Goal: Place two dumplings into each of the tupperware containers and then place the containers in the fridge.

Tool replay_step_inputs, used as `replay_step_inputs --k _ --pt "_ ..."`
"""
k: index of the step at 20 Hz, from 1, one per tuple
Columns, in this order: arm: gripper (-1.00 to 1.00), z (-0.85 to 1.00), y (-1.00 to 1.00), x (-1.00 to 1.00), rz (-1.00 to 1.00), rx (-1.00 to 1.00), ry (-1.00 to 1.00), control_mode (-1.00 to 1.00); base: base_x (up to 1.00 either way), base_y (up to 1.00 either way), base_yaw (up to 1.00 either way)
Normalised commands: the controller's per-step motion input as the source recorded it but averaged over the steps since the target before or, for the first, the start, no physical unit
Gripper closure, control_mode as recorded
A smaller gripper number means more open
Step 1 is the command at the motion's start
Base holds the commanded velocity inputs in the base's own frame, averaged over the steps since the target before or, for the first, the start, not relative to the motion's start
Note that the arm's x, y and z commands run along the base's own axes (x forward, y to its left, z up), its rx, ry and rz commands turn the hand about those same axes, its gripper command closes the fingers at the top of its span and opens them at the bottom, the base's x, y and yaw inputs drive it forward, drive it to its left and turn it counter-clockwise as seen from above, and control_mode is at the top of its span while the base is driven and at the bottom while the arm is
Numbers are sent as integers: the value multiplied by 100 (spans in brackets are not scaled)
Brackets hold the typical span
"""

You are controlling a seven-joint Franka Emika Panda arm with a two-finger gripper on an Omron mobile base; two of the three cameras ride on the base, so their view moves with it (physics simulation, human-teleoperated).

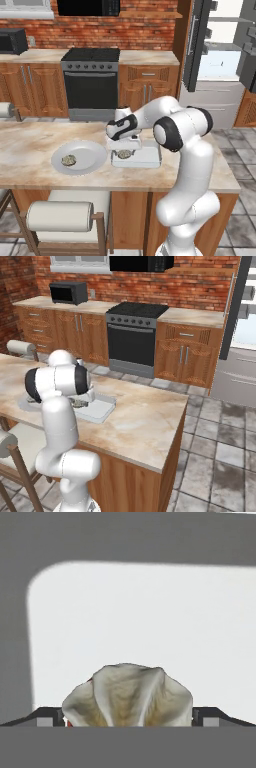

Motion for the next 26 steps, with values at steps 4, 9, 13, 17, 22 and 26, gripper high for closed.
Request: replay_step_inputs --k 4,9,13,17,22,26 --pt "-100 0 0 -63 0 0 0 -100 0 0 0" --pt "-100 -16 0 -74 0 0 -5 -100 0 0 0" --pt "-100 3 0 -65 0 0 -2 -100 0 0 0" --pt "-100 40 0 -57 0 3 2 -100 0 0 0" --pt "-100 68 -1 -20 -2 4 11 -100 0 0 0" --pt "-100 77 -1 14 0 2 7 -100 0 0 0"
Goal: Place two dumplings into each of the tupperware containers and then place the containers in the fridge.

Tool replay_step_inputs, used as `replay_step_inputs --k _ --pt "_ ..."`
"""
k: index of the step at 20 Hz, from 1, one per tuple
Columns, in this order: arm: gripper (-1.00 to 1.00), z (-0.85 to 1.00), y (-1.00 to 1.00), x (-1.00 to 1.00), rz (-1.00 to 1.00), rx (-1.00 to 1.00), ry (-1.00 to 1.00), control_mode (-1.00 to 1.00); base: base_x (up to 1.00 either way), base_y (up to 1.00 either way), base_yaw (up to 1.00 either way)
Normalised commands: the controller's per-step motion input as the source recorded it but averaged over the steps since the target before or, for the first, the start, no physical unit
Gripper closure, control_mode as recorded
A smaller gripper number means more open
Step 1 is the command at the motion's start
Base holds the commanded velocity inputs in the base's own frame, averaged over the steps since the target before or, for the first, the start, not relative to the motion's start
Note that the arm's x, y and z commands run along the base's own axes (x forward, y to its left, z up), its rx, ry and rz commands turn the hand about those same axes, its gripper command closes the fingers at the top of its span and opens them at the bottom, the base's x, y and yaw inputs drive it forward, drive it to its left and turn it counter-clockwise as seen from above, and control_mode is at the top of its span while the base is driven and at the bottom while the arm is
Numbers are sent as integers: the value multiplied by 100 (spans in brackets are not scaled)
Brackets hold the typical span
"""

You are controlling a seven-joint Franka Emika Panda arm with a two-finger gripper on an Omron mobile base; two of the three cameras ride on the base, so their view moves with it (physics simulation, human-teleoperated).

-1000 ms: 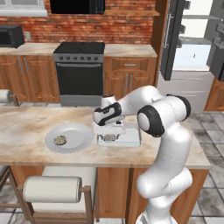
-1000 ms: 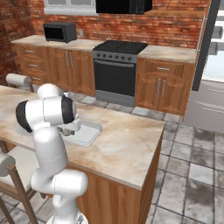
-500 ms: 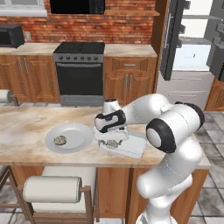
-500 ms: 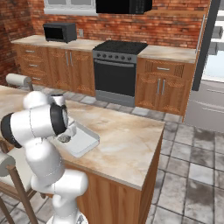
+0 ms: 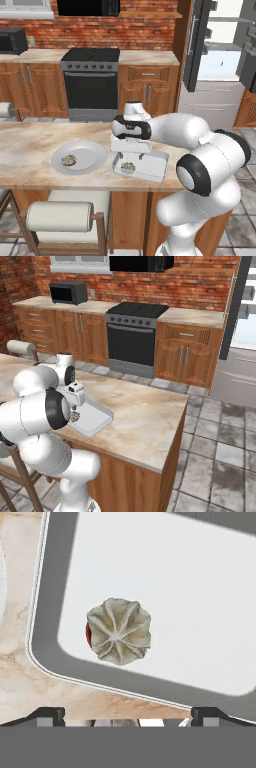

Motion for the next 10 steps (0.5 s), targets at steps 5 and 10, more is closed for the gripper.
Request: replay_step_inputs --k 5,10 --pt "-100 44 53 47 4 0 3 -100 0 0 0" --pt "-100 13 99 57 10 -1 19 -100 0 0 0"
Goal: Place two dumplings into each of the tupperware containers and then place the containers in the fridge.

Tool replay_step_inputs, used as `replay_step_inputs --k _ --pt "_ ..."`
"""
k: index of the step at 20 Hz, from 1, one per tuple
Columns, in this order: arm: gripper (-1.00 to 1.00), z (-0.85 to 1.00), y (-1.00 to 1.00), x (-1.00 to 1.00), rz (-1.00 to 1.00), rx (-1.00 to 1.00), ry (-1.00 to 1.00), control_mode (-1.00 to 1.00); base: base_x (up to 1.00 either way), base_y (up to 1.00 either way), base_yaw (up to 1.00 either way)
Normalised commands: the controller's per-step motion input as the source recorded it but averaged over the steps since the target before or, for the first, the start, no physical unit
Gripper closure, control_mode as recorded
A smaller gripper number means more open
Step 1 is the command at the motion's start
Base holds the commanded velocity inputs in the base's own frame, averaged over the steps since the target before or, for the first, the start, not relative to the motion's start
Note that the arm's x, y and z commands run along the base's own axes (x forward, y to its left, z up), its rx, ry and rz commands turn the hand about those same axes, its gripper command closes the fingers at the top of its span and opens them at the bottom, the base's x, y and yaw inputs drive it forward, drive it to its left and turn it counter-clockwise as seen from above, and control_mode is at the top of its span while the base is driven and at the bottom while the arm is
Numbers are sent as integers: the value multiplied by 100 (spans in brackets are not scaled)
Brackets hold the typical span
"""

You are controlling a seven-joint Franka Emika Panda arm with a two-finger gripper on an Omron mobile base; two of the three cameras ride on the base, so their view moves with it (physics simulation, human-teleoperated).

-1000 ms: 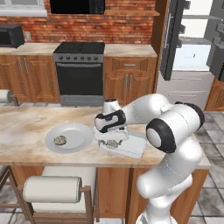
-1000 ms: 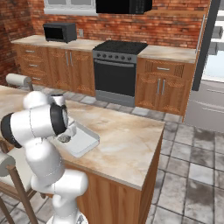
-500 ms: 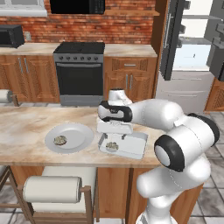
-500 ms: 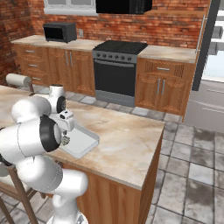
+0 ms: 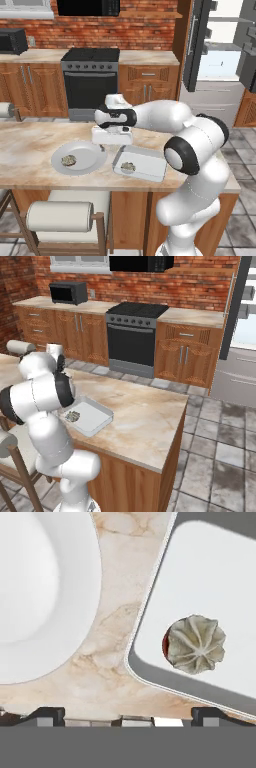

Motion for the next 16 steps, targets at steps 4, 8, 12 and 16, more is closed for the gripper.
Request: replay_step_inputs --k 4,8,12,16 --pt "-100 0 99 34 20 -1 13 -100 0 0 0" --pt "-100 -4 96 10 23 -3 1 -100 0 0 0" --pt "-100 -44 78 1 27 0 -15 -100 0 0 0" --pt "-100 -44 28 9 25 2 -31 -100 0 0 0"
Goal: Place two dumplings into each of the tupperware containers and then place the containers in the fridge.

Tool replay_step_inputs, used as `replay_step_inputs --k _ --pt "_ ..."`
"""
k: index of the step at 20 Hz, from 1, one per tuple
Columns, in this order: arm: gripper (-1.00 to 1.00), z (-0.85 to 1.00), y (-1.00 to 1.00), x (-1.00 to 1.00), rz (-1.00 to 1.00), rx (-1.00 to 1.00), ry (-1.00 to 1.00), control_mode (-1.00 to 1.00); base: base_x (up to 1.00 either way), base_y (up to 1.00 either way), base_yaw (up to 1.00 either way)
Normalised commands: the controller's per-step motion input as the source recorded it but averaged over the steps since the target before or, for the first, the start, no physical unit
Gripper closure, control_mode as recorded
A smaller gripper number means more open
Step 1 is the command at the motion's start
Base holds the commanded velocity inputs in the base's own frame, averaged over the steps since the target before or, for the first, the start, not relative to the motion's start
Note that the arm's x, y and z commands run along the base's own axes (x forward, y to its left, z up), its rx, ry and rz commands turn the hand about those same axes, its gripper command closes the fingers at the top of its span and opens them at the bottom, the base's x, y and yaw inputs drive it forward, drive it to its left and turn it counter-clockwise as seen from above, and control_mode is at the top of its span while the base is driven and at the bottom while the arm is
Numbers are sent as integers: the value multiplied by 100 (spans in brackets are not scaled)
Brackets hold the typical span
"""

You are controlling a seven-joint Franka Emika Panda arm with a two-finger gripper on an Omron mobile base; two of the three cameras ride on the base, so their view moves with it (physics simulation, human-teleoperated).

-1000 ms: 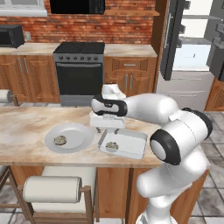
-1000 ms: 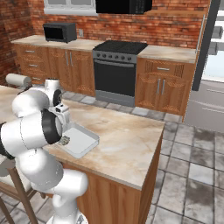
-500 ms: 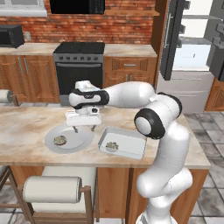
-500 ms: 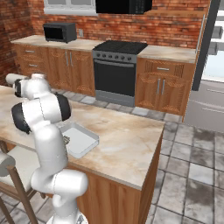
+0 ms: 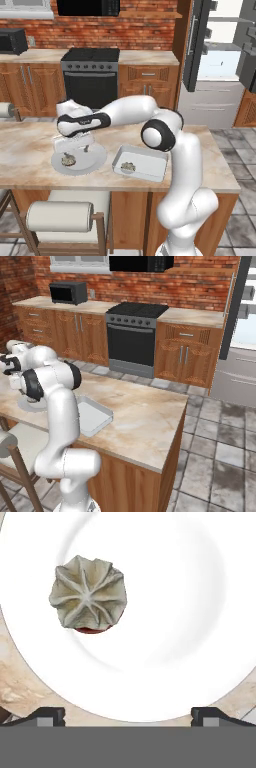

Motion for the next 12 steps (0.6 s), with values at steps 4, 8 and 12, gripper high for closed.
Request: replay_step_inputs --k 4,8,12 --pt "-100 -14 6 16 14 6 -28 -100 0 0 0" --pt "-100 -18 1 13 3 8 -13 -100 0 0 0" --pt "-100 -9 0 6 0 18 0 -100 0 0 0"
